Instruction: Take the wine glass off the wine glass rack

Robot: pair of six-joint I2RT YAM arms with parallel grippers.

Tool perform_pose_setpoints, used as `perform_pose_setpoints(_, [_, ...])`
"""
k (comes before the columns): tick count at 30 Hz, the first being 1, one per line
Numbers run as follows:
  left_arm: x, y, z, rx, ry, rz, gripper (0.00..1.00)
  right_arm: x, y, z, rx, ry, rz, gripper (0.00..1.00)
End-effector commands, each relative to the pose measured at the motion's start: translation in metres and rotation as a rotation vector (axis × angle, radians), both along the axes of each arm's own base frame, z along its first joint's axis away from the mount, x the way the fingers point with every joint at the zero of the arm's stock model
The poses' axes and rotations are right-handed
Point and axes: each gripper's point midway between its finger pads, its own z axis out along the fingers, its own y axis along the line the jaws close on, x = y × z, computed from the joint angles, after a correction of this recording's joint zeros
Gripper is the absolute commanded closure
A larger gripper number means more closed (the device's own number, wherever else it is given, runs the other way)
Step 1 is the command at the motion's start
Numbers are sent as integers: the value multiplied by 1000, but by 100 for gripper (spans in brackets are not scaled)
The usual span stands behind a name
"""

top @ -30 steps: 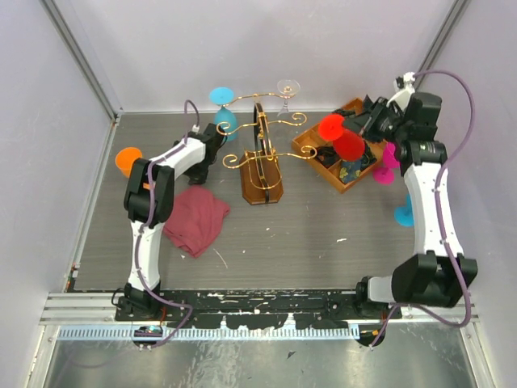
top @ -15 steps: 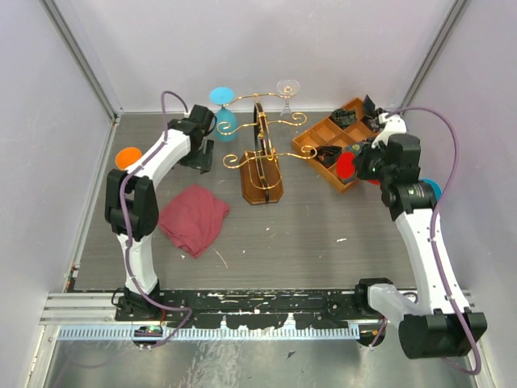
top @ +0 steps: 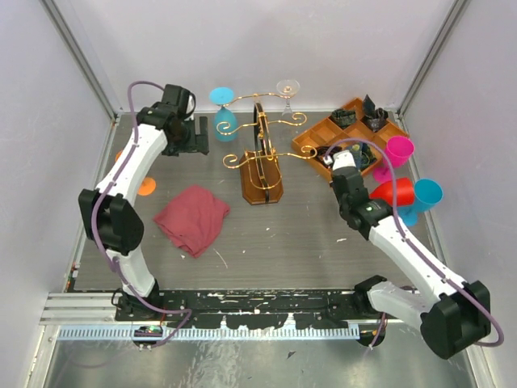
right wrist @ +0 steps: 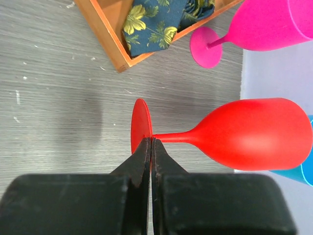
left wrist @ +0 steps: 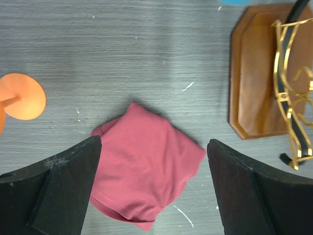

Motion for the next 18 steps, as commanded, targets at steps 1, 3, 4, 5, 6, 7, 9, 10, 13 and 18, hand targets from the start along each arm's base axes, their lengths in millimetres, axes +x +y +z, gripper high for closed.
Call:
perform_pose_setpoints(1, [-4, 1, 52, -143, -75, 10, 4, 6, -13, 16, -184, -66, -82, 99])
perform_pose_setpoints(3, [-4, 4, 67, -188, -98, 18, 5, 7, -7, 9, -219, -45, -67, 99])
perform_pose_setpoints(4, [-4, 7, 74, -208, -109, 26, 4, 8, -6, 7, -245, -35, -65, 99])
perform_pose_setpoints(5, [-3, 9, 81, -230, -120, 29, 5, 9, -2, 4, -278, -20, -59, 99])
perform_pose_setpoints(6, [-3, 11, 87, -251, -126, 34, 5, 9, 0, 1, -309, -9, -58, 99])
perform_pose_setpoints(7, [-2, 13, 94, -266, -137, 41, 5, 10, 3, -1, -337, -3, -54, 99])
perform_pose_setpoints(9, [0, 17, 106, -291, -156, 52, 5, 10, 6, -7, -372, 14, -53, 99])
perform_pose_setpoints(10, [0, 19, 110, -297, -162, 58, 5, 11, 7, -9, -389, 19, -60, 99])
perform_pose_setpoints(13, [2, 24, 122, -310, -179, 69, 5, 13, 10, -19, -424, 40, -78, 99])
perform_pose_setpoints(18, [5, 40, 135, -331, -216, 125, 6, 16, 11, -33, -517, 60, -118, 99])
